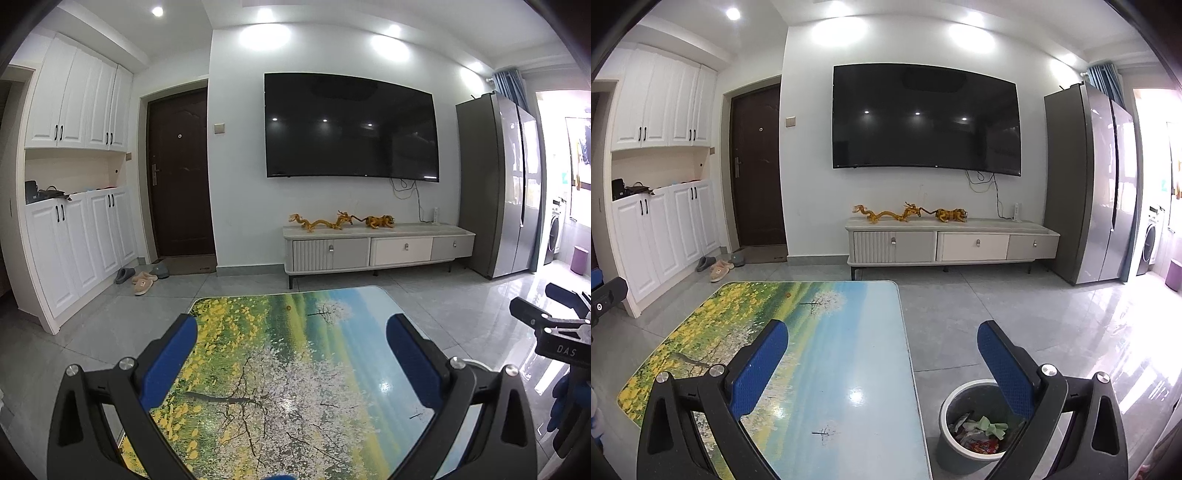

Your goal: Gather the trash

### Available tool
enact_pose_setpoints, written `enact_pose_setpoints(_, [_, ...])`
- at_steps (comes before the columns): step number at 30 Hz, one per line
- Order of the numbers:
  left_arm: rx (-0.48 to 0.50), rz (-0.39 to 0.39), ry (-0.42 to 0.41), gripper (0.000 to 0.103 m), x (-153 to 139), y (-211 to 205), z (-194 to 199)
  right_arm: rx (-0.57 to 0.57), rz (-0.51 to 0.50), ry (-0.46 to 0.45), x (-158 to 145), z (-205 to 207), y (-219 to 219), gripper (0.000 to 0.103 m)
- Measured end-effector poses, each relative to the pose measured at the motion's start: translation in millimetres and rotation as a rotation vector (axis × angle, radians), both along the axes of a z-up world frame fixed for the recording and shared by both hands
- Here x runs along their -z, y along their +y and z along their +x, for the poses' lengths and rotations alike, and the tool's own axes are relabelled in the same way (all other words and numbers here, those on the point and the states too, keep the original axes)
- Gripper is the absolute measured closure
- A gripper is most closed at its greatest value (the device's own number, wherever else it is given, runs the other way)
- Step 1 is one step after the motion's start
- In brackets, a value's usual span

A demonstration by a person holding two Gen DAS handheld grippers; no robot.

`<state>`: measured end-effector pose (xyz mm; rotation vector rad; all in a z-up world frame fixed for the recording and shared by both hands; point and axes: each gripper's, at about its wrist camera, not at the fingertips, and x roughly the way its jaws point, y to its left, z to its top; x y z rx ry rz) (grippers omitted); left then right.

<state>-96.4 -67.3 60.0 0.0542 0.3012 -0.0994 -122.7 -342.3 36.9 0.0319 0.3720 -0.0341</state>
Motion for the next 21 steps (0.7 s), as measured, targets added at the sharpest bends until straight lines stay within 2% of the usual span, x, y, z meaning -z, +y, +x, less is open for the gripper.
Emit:
enact_pose_setpoints(10, [-0.049, -0.015, 0.028, 0.000, 11.5, 15.6, 2.9, -0.042, -0.013, 0.033, 11.8, 6.0, 15.8, 0.000])
enact_pose_setpoints(21, [-0.054, -0.016, 0.062, 0.000, 17.2, 17.2, 16.1, -0.051, -0.012, 0.073, 18.8, 16.9, 17.1, 0.000])
